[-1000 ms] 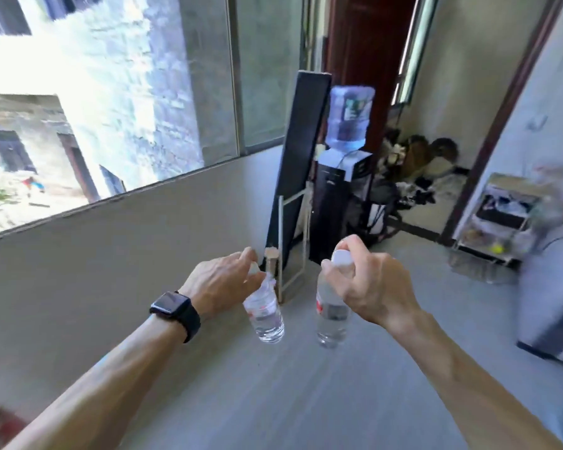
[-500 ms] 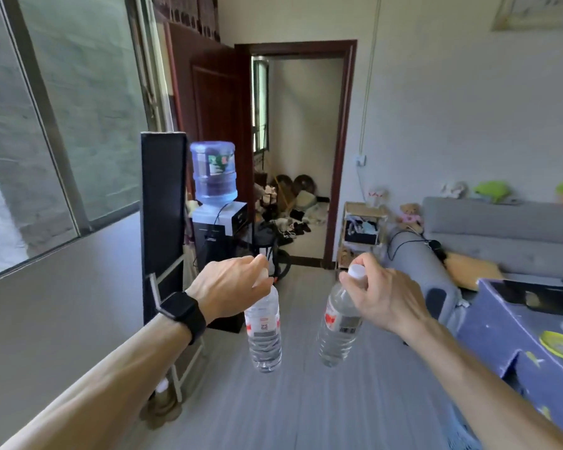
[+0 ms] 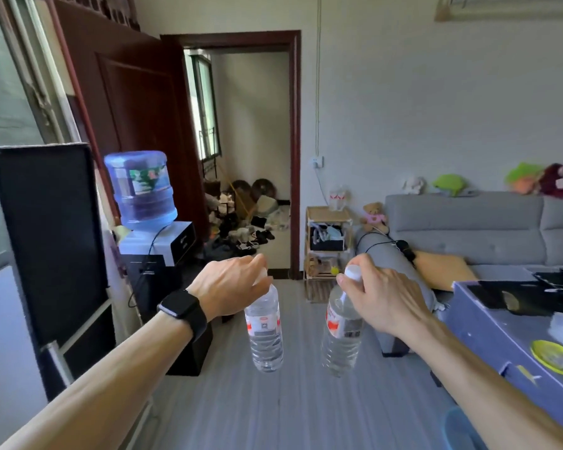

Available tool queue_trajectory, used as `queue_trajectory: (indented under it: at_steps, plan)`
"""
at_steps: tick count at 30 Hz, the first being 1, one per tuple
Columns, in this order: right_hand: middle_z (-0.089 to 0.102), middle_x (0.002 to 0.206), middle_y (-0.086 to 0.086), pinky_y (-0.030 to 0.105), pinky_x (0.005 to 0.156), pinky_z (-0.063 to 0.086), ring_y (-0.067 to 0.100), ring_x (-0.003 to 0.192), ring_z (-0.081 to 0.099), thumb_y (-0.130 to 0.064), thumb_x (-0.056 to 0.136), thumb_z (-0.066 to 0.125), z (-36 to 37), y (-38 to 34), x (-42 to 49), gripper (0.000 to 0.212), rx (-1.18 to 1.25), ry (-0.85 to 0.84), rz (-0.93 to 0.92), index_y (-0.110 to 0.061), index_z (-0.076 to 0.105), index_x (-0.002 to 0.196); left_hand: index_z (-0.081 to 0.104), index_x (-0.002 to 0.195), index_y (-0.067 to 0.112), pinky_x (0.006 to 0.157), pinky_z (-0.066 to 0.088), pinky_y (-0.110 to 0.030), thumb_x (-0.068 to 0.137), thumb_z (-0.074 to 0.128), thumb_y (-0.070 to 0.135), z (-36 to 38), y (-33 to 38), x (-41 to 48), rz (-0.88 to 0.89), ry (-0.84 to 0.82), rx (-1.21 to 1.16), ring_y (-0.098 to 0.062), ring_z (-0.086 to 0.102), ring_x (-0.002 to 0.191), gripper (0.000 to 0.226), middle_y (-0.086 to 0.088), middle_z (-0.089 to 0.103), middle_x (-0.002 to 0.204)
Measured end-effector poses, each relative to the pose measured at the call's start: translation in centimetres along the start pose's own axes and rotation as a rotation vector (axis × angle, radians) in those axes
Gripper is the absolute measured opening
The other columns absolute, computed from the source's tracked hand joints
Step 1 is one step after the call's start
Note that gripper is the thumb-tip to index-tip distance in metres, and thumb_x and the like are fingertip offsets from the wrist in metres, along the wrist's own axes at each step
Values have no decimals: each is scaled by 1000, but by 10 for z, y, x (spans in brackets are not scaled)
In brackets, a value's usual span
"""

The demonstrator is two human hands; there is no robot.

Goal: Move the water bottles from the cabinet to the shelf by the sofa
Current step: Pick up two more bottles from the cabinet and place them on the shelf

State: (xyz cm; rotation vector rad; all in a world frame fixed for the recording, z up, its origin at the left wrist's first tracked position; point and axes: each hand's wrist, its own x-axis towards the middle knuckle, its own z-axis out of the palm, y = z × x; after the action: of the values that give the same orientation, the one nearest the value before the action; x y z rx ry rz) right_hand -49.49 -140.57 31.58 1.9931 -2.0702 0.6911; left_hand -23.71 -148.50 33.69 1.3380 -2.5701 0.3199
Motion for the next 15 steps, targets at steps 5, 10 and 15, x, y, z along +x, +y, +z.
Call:
queue_trajectory:
  at_steps: [5, 10, 15]
  plan:
    - [66, 87, -4, 33, 62, 39, 25, 83, 63, -59, 97, 35, 35, 45, 84, 35, 7, -38, -23, -27, 41, 111, 44, 103, 23, 59, 39, -33, 99, 31, 49, 32, -17, 98, -27, -11, 11, -19, 58, 78, 30, 6, 61, 94]
    - [67, 102, -1, 34, 65, 38, 29, 90, 63, -62, 94, 37, 74, 81, 169, 33, 39, -50, 11, -32, 42, 107, 44, 105, 23, 62, 44, -33, 100, 30, 49, 60, -41, 184, -62, -50, -3, -18, 59, 80, 29, 6, 62, 95]
    - [69, 95, -3, 33, 65, 37, 28, 89, 63, -64, 93, 40, 120, 112, 253, 36, 41, -47, 48, -30, 44, 105, 44, 106, 25, 59, 39, -31, 100, 31, 50, 98, -71, 274, -35, -71, 28, -17, 59, 82, 29, 7, 62, 99]
